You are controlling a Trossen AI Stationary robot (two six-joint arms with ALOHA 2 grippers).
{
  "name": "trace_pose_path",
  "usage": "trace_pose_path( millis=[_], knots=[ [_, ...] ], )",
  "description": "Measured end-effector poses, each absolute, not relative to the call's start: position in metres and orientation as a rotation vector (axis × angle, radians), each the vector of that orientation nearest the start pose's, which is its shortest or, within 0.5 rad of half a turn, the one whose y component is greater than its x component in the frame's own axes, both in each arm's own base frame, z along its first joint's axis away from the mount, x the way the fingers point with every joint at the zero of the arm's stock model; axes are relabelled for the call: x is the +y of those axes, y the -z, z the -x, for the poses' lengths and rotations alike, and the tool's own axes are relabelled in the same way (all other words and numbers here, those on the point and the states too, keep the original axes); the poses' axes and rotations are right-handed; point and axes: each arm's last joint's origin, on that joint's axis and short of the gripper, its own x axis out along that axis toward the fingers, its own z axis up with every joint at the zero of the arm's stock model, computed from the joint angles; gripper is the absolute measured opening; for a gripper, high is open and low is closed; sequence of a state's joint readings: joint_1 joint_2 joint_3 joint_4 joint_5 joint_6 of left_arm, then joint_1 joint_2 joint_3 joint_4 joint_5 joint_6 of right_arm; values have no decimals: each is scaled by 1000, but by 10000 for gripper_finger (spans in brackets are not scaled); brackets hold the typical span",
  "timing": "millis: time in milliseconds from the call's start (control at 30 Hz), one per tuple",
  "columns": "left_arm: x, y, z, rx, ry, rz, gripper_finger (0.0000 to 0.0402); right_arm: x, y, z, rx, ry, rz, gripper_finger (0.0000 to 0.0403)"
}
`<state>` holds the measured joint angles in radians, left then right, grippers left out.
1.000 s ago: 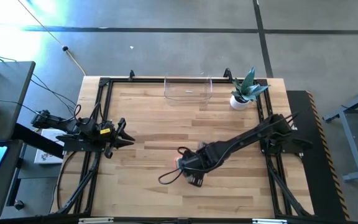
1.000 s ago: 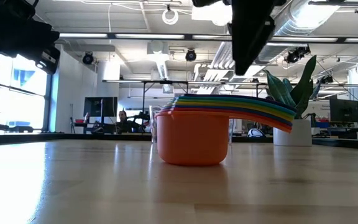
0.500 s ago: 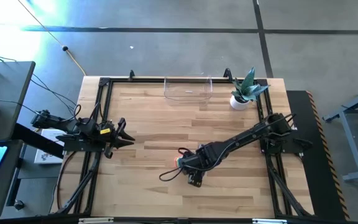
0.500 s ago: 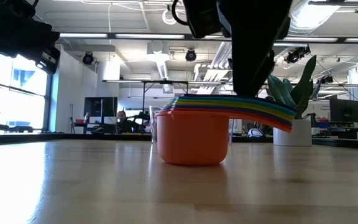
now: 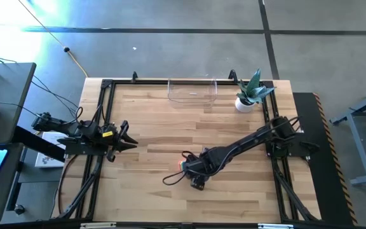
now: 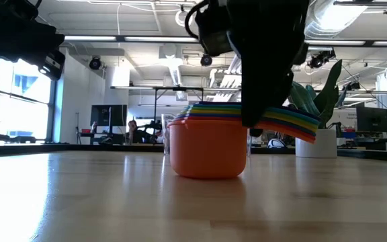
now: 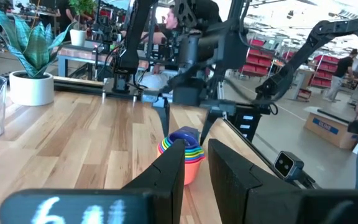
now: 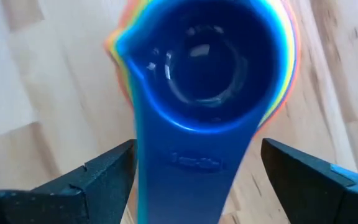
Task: Nest measuring cups in basket
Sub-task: Put the stacked measuring cups into the transparent bin
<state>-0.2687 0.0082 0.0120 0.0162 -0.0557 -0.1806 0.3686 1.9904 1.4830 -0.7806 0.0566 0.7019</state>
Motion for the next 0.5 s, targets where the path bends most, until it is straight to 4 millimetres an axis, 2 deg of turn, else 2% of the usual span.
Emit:
trace_pose_path(
  millis=[100,233,500],
  knots=[
    [-24,-169,-94,-1,214,183,62,142,-178,-373,1302,188,-326,328],
    [-24,-169,-94,-1,214,183,62,142,-178,-373,1298,191,-323,310],
    [-24,-169,-94,-1,215,183,62,142,-177,-373,1305,190,-332,235]
  ],
)
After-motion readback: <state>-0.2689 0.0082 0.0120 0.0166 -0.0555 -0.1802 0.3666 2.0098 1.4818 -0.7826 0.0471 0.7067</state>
